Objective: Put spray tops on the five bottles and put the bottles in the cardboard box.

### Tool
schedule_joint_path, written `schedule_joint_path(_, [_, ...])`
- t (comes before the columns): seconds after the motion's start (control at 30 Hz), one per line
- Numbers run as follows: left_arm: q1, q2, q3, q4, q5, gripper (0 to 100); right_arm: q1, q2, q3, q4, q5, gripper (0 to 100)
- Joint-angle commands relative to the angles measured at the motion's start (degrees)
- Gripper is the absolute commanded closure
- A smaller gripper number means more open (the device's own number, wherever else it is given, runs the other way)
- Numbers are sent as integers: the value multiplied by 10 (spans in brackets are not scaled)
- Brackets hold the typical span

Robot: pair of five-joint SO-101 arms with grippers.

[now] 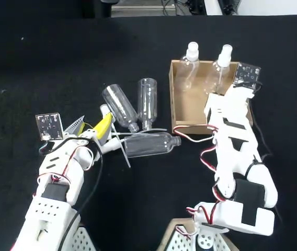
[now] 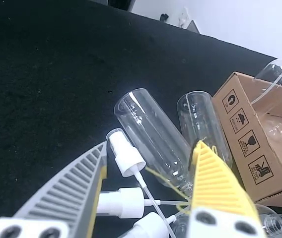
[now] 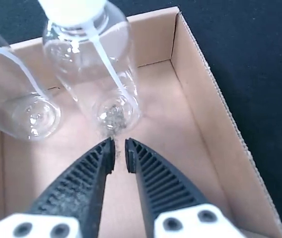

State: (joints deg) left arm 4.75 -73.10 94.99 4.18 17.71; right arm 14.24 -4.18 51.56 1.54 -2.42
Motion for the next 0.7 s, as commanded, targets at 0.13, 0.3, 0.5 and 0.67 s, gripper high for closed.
schedule_joint_path(0.13, [7,-10,-17,-14,-7,734,-8,0,-18,-18,3,987])
schedule_joint_path(0.3, [7,-10,-17,-14,-7,734,-21,0,-12,-40,3,987])
schedule_joint_path(0.5, [7,-10,-17,-14,-7,734,-21,11,2,-78,5,987])
schedule_joint_path(0.67, [7,-10,-17,-14,-7,734,-20,10,3,-78,3,987])
